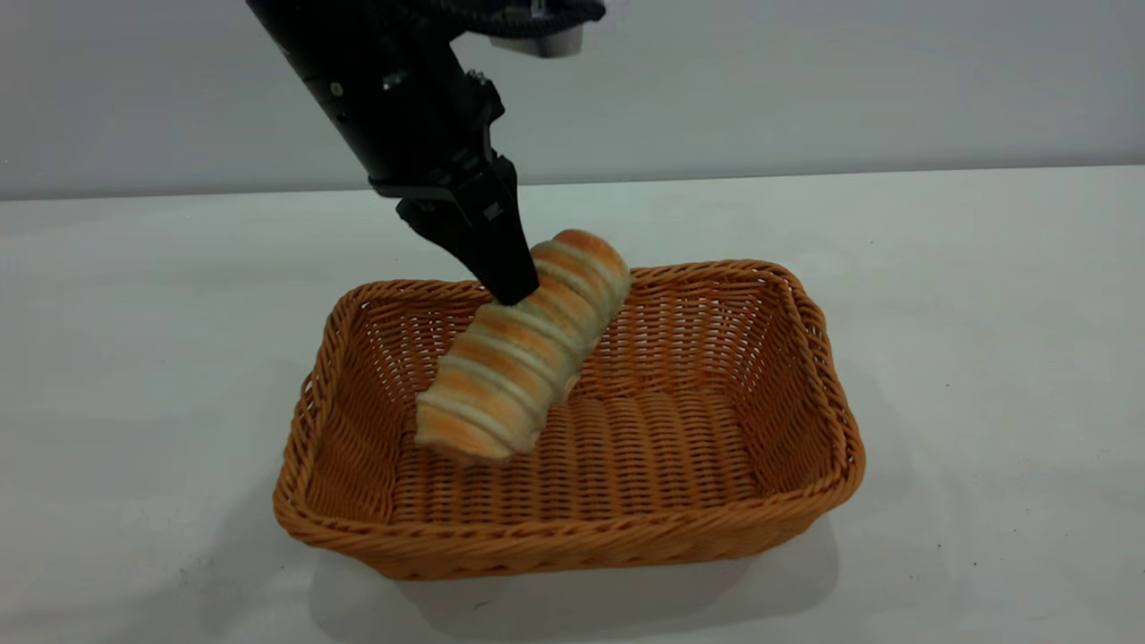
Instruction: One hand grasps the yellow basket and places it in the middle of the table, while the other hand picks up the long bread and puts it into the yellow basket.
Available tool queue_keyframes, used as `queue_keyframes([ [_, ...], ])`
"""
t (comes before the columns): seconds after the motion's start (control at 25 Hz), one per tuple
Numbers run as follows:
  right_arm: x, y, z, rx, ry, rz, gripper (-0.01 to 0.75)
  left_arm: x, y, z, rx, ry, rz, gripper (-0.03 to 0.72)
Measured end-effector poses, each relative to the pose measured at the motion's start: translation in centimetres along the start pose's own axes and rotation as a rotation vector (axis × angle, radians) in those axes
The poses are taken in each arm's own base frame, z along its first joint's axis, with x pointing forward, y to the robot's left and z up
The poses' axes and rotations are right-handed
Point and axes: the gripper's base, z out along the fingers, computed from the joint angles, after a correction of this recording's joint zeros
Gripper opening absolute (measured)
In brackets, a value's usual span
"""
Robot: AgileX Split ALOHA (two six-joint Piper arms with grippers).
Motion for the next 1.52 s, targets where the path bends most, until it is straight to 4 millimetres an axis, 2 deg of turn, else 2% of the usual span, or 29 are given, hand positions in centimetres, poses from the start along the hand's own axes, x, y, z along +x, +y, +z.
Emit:
queue_keyframes([
  [0.2,0.0,0.0,0.0,0.000,0.000,0.000,0.325,0.1,0.1,0.3,0.001,0.008,-0.015,0.033],
  [0.4,0.0,0.0,0.0,0.000,0.000,0.000,0.325,0.1,0.1,0.3,0.000,0.008,-0.023,0.191],
  [0.52,0.0,0.0,0.0,0.000,0.000,0.000,0.325,0.1,0.1,0.3,0.000,0.007,-0.029,0.257],
  [0.64,0.0,0.0,0.0,0.000,0.000,0.000,0.325,-0.1,0.2,0.1,-0.007,0.003,-0.033,0.270],
  [0.76,0.0,0.0,0.0,0.001,0.000,0.000,0.325,-0.9,0.3,-1.2,-0.047,-0.028,-0.035,0.271],
  [0.88,0.0,0.0,0.0,0.002,0.000,-0.001,0.325,-1.9,-0.2,-4.2,-0.131,-0.103,-0.036,0.271],
  [1.0,0.0,0.0,0.0,0.002,0.000,-0.001,0.325,-2.6,-1.3,-8.5,-0.231,-0.205,-0.039,0.271],
  [1.16,0.0,0.0,0.0,0.002,0.000,0.000,0.325,-2.7,-3.7,-14.9,-0.353,-0.344,-0.057,0.262],
  [1.24,0.0,0.0,0.0,0.002,0.000,0.000,0.325,-2.3,-5.3,-18.1,-0.405,-0.405,-0.066,0.246],
  [1.36,0.0,0.0,0.0,0.002,0.000,0.000,0.325,-1.0,-7.5,-21.9,-0.458,-0.453,-0.083,0.233],
  [1.52,0.0,0.0,0.0,0.002,0.000,0.000,0.325,1.2,-10.0,-25.4,-0.511,-0.447,-0.119,0.233],
])
